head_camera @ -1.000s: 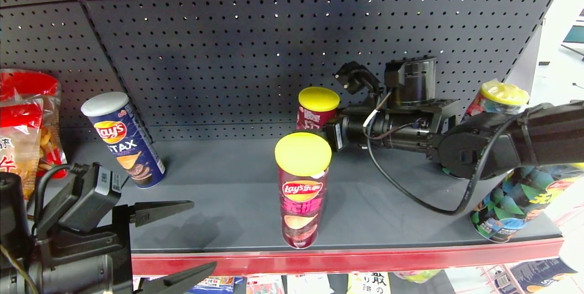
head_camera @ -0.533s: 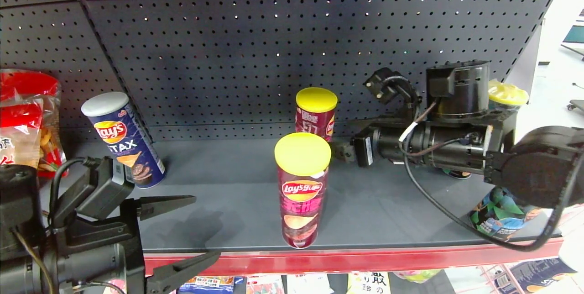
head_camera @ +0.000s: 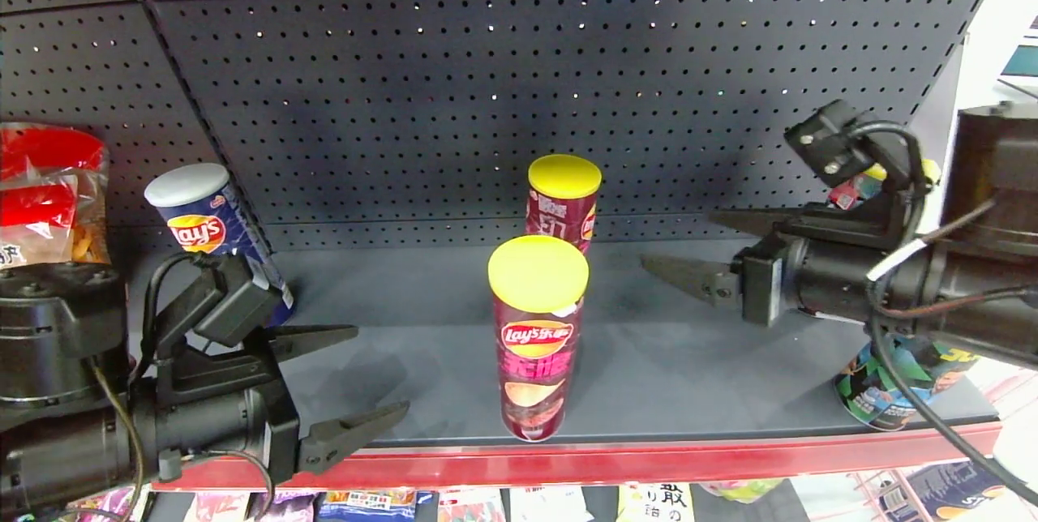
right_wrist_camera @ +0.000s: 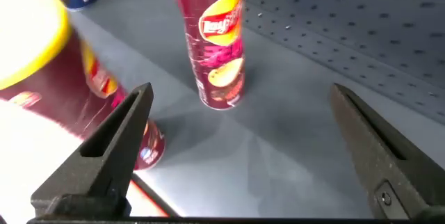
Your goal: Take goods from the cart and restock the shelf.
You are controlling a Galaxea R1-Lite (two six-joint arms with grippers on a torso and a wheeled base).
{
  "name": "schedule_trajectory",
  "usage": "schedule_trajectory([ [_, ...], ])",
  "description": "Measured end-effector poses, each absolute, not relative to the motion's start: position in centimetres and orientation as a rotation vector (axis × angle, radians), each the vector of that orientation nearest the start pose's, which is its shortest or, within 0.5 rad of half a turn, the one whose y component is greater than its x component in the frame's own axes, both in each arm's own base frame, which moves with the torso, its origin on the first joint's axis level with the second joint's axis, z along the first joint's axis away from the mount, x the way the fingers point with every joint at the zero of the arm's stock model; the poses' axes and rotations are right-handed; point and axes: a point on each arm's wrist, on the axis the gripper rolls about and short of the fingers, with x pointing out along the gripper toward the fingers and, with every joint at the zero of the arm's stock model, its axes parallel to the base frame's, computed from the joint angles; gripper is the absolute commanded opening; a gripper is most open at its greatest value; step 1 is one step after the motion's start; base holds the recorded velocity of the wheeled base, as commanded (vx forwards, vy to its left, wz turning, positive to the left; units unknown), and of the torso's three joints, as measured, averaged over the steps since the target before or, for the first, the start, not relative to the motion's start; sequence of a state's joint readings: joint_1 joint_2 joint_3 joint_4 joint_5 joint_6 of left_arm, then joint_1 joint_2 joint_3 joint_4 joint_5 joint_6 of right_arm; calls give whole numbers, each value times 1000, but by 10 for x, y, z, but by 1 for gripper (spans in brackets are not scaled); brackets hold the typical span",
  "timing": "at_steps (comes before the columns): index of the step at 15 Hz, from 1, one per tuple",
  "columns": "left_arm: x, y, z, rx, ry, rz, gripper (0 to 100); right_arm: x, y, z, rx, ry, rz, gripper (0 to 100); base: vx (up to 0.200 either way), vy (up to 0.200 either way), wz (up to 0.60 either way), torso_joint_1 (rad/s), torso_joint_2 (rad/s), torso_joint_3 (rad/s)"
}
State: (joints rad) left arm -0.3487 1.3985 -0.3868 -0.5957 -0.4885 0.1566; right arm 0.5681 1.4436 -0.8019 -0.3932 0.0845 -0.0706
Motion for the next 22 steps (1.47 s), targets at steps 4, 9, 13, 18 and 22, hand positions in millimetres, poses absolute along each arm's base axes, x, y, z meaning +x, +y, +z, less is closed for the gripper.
schedule_trajectory([
  [4, 199, -85, 138, 124, 412, -837, 100, 160, 104, 240, -115, 132, 616, 100, 0, 0, 0, 0, 0, 0],
  [9, 215, -102, 128, 141, 458, -861, 100, 119, 59, 252, -77, 5, 362, 100, 0, 0, 0, 0, 0, 0],
  [13, 222, -114, 118, 152, 499, -884, 100, 108, 34, 256, -31, -45, 189, 100, 0, 0, 0, 0, 0, 0],
  [18, 241, -132, 114, 159, 501, -912, 100, 102, 25, 259, -3, -69, 134, 100, 0, 0, 0, 0, 0, 0],
  [22, 252, -139, 110, 161, 505, -918, 100, 101, 24, 260, 8, -76, 120, 100, 0, 0, 0, 0, 0, 0],
])
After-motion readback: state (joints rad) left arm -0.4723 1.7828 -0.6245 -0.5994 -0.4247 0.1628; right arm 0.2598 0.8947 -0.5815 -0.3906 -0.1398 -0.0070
